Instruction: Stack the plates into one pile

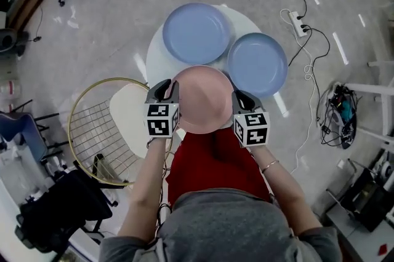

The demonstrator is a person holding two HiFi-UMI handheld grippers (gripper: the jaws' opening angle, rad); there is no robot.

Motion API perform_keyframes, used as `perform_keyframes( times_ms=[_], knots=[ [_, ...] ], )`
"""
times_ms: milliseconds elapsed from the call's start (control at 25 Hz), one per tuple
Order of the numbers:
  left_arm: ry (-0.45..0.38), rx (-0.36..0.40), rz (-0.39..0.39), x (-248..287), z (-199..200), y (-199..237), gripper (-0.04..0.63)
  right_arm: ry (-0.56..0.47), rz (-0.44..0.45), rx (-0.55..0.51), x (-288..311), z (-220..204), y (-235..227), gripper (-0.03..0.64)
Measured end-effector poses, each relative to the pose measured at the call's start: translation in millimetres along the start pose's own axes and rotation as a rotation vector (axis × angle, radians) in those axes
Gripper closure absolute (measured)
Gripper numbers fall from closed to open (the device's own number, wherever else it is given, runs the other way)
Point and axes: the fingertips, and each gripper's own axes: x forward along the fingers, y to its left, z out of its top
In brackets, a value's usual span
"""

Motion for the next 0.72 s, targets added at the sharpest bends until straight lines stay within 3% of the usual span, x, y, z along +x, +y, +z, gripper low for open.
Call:
perform_keyframes(
  times_ms=[320, 520, 720],
  knots=[
    [0.055, -0.091, 0.036, -14, -44, 18, 0.497, 0.08, -0.004, 0.001, 3, -24, 13, 0.584],
    [0.093, -0.097, 0.032, -13, -58, 20, 0.476, 0.104, -0.026, 0.029, 2, -35, 10, 0.583],
    [0.121, -0.106, 0.025, -10, -66, 20, 0.471, 0.147, -0.021, 0.077, 5, -49, 7, 0.487]
  ],
)
